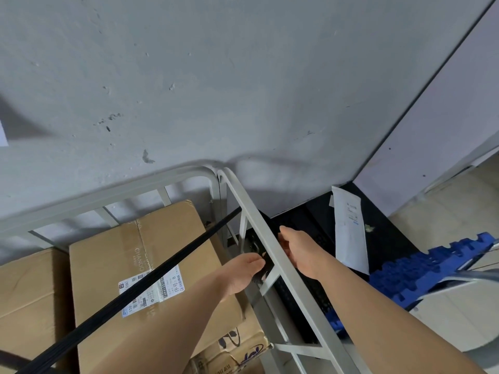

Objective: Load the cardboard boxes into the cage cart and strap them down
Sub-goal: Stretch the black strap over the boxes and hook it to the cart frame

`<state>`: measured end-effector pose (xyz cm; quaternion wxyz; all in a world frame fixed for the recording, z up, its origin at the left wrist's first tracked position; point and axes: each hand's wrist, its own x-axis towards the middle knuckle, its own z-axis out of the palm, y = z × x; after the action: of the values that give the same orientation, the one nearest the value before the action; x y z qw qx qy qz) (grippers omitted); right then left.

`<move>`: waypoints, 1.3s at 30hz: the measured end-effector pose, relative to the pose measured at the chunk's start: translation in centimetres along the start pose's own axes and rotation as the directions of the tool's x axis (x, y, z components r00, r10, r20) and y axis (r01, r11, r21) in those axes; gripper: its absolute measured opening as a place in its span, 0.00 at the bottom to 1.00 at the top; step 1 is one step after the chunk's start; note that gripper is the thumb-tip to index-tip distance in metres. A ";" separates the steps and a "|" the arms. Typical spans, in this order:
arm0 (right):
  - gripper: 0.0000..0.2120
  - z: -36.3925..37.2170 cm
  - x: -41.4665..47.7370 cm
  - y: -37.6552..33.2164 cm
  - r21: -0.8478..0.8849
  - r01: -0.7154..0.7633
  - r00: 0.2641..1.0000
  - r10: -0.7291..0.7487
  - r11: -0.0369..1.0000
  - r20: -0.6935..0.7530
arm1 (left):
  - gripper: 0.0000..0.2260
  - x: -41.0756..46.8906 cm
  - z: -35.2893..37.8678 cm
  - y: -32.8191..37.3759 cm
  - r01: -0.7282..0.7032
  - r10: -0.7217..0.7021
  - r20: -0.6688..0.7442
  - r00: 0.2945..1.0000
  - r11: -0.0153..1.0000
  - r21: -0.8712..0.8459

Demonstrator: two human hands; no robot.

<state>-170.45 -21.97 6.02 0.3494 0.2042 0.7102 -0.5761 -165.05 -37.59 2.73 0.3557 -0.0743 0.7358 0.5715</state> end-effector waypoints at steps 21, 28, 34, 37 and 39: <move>0.21 6.6 -14.2 1.1 -0.529 0.333 0.937 -0.339 0.781 0.088 | 0.13 -24.0 -1.8 -4.5 -0.034 -0.062 -0.294 0.954 0.950 -0.311; 0.08 14.4 -20.1 5.7 -0.432 0.306 0.945 -0.217 0.848 0.243 | 0.12 -35.1 -2.3 -10.1 0.017 -0.121 -0.391 0.912 0.966 -0.259; 0.07 22.5 -24.4 9.1 -0.278 0.214 0.944 -0.125 0.937 0.305 | 0.09 -44.0 -3.6 -16.4 0.015 -0.149 -0.424 0.893 0.953 -0.303; 0.09 26.6 -27.0 10.7 -0.175 0.124 0.939 -0.058 0.977 0.340 | 0.09 -47.4 -3.3 -19.2 0.001 -0.141 -0.357 0.923 0.930 -0.367; 0.10 29.3 -28.8 12.0 -0.123 0.062 0.956 -0.024 0.990 0.293 | 0.09 -49.5 -3.1 -21.0 -0.008 -0.125 -0.332 0.935 0.929 -0.371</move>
<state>-135.11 -43.81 16.26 0.4497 0.0785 0.6917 -0.5596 -119.14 -62.14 16.55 0.2161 -0.2622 0.6650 0.6650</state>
